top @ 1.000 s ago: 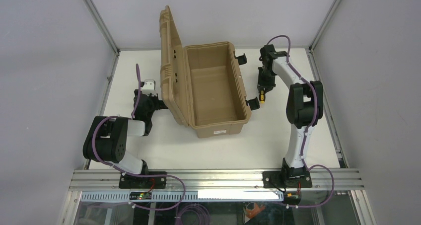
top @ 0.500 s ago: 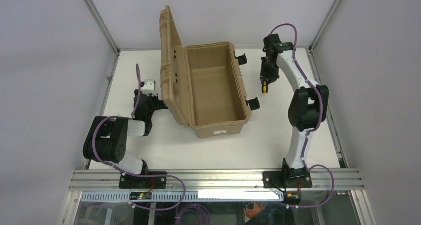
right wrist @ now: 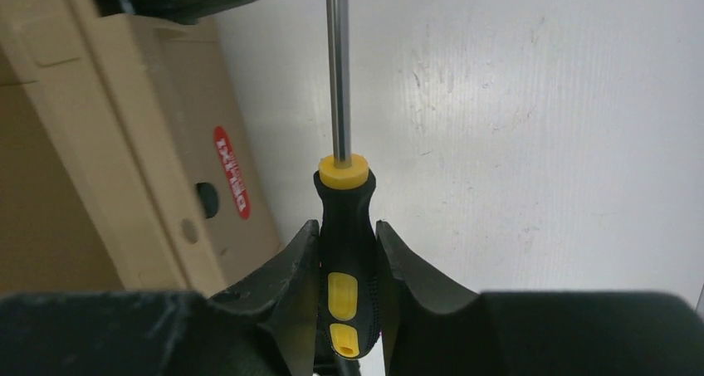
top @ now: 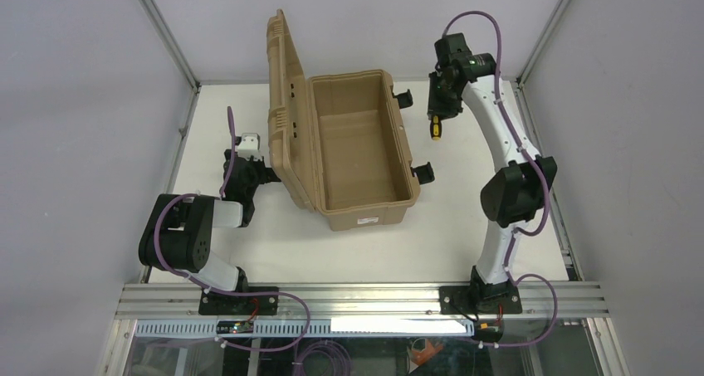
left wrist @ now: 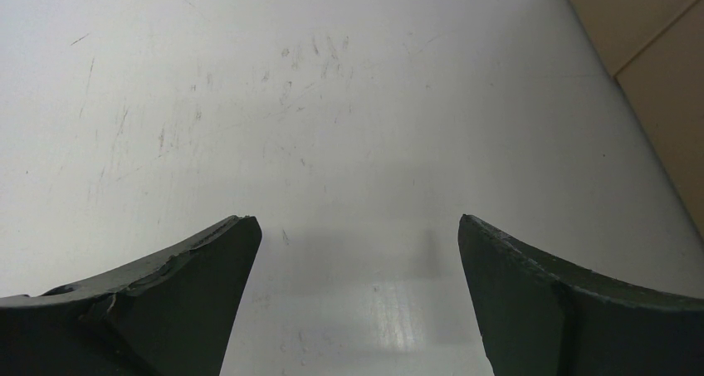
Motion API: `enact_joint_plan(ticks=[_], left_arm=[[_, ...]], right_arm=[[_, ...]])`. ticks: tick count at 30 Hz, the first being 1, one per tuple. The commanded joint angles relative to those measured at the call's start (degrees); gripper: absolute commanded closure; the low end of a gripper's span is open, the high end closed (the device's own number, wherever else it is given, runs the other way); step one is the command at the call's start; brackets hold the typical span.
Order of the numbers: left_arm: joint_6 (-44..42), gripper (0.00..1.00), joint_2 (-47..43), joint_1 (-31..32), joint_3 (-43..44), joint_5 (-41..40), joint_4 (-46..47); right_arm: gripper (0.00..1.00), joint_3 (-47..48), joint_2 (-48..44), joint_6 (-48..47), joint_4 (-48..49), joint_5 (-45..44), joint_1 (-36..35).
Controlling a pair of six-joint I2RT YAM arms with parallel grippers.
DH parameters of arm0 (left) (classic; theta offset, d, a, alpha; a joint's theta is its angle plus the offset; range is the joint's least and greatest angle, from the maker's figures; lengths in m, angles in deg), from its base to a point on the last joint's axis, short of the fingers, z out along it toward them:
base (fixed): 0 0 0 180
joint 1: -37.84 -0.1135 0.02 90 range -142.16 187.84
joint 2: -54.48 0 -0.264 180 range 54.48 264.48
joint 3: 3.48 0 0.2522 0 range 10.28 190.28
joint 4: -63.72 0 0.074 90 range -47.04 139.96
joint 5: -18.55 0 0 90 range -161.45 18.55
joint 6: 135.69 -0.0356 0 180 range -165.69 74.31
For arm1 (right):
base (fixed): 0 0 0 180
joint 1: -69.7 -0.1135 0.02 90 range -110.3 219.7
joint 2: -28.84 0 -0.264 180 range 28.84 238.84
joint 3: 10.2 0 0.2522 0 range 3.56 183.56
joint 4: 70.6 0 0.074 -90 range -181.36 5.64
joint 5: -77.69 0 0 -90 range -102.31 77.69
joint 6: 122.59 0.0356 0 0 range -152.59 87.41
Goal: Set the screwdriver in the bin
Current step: Place the screwdriver in the bin.
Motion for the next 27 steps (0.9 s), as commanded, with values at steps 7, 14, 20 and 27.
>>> enact_joint_plan(ticks=[7,14,20,27], left_arm=[[0.5,0.01,-1.8,-0.6,-0.2,0.9,1.6],[0.5,0.01,-1.7,-0.6,-0.3,0.9,1.6],[0.4,0.01,-1.7,-0.6,-0.2,0.9,1.6],[0.4,0.01,-1.7,-0.6,-0.3,0.9,1.6]], right_arm=[[0.84,12.5,-2.8,1.9,-4.6,-2.4,-9.7],[0.84,13.8,-1.4,4.1,-4.2,-2.2,-15.5],[0.85,9.8,-0.6,7.0,-1.1,-1.2,-20.3],[0.85,3.9,1.7,10.7,3.2,-0.1,-24.9]])
